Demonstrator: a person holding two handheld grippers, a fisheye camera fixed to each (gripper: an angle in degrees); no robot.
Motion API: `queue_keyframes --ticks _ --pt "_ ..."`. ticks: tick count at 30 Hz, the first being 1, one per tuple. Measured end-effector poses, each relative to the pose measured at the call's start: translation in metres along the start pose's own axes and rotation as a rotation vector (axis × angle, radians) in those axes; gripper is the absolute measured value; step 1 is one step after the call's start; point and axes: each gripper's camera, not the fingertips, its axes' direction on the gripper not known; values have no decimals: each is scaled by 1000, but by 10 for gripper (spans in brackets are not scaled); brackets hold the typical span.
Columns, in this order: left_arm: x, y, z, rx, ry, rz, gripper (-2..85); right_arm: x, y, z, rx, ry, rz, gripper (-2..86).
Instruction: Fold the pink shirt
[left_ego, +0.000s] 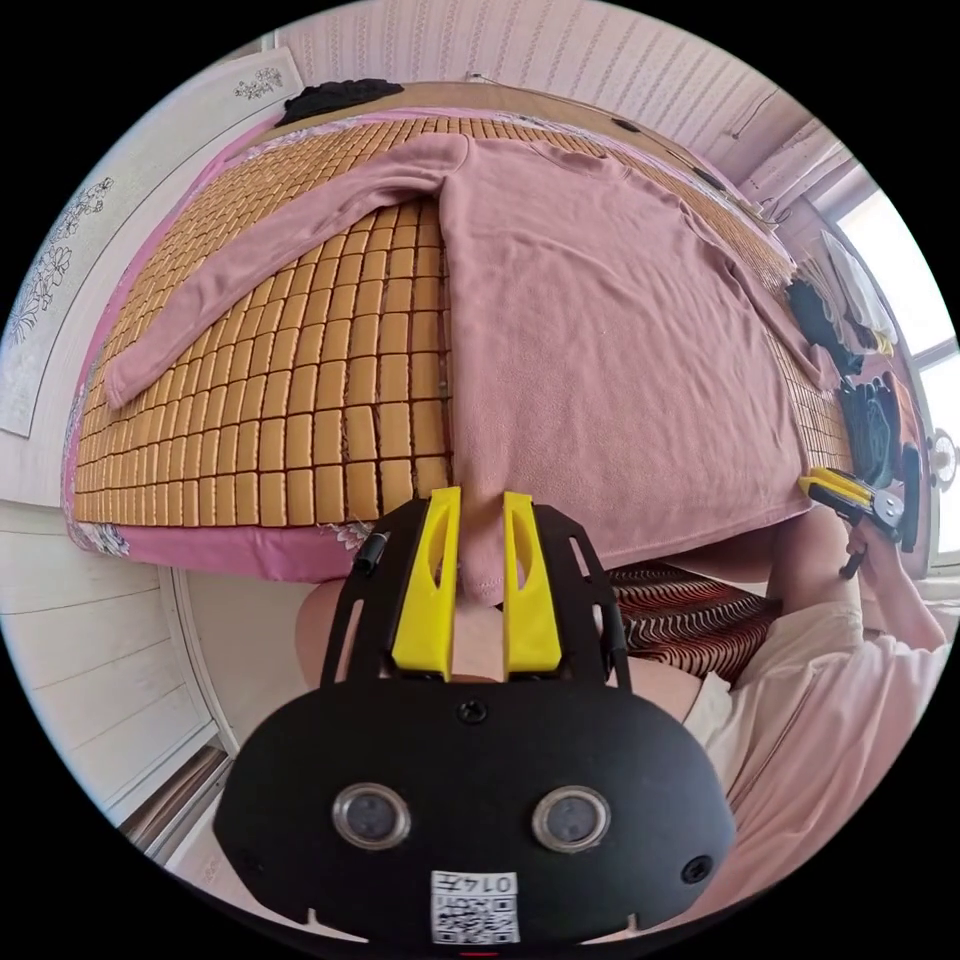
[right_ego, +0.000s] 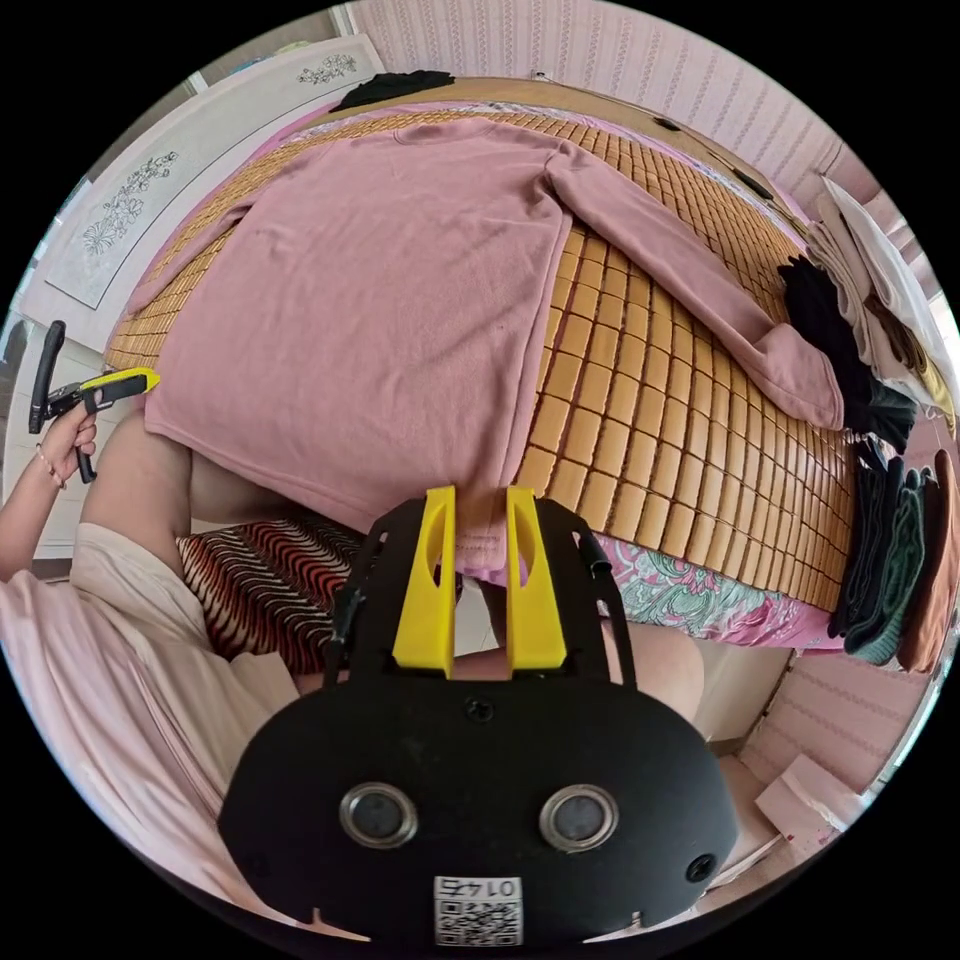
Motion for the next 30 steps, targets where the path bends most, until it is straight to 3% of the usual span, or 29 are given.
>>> queue_keyframes --ticks 8,13,20,24,30 --pt "18 -11 1 -44 -42 33 20 24 24 -14 -21 -128 -2 37" --pt "26 -14 -4 13 21 -23 37 39 38 -33 70 -85 43 54" --pt "83 -39 -38 155 -26 121 37 135 65 -70 307 84 304 88" --pt "140 -80 -37 151 22 244 41 216 75 -78 410 113 511 89" --pt "238 -142 -18 114 127 438 40 316 105 -72 567 26 807 90"
